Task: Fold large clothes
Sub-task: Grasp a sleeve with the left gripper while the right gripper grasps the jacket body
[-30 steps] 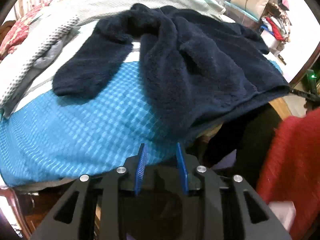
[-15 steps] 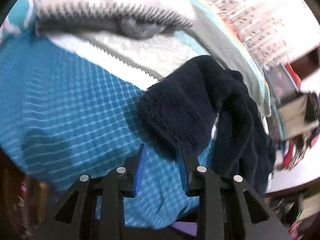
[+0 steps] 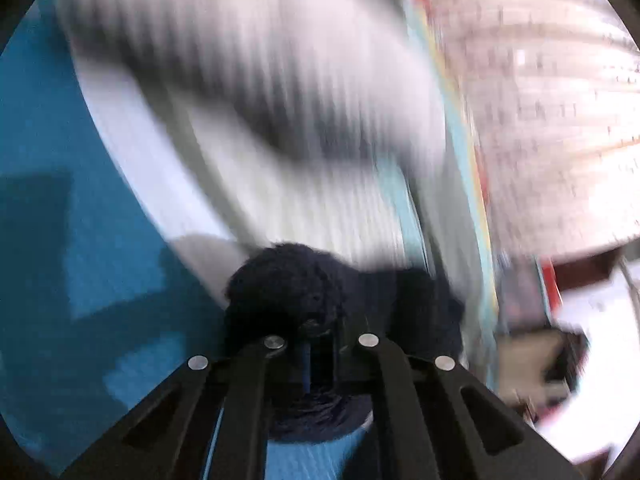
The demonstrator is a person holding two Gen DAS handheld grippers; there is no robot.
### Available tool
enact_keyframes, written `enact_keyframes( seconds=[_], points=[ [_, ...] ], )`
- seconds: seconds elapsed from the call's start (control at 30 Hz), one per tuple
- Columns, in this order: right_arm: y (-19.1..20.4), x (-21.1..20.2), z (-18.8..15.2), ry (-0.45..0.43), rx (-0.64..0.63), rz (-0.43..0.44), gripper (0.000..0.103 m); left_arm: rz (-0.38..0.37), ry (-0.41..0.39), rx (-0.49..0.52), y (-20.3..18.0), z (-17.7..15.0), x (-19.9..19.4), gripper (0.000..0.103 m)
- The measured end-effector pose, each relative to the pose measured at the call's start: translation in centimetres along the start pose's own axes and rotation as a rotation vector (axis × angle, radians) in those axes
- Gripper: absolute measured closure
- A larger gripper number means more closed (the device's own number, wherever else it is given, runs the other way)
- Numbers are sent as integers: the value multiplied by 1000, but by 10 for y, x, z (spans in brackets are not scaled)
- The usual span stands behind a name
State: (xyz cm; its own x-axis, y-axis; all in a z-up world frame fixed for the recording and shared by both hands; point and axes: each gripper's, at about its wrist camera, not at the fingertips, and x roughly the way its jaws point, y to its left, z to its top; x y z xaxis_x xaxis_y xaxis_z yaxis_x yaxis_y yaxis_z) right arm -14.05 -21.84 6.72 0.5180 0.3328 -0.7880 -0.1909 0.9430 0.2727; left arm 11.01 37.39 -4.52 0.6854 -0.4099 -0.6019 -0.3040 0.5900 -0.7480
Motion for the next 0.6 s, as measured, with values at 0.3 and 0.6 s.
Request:
enact_keyframes(
  seconds=[0.3, 0.6],
  points=[
    [-9, 48, 35, -38, 96, 51, 24, 481, -315, 134, -20, 85, -110, 83],
    [-4, 81, 20, -10, 92, 113, 21, 522, 118, 432, -42, -42, -30, 81]
  ],
)
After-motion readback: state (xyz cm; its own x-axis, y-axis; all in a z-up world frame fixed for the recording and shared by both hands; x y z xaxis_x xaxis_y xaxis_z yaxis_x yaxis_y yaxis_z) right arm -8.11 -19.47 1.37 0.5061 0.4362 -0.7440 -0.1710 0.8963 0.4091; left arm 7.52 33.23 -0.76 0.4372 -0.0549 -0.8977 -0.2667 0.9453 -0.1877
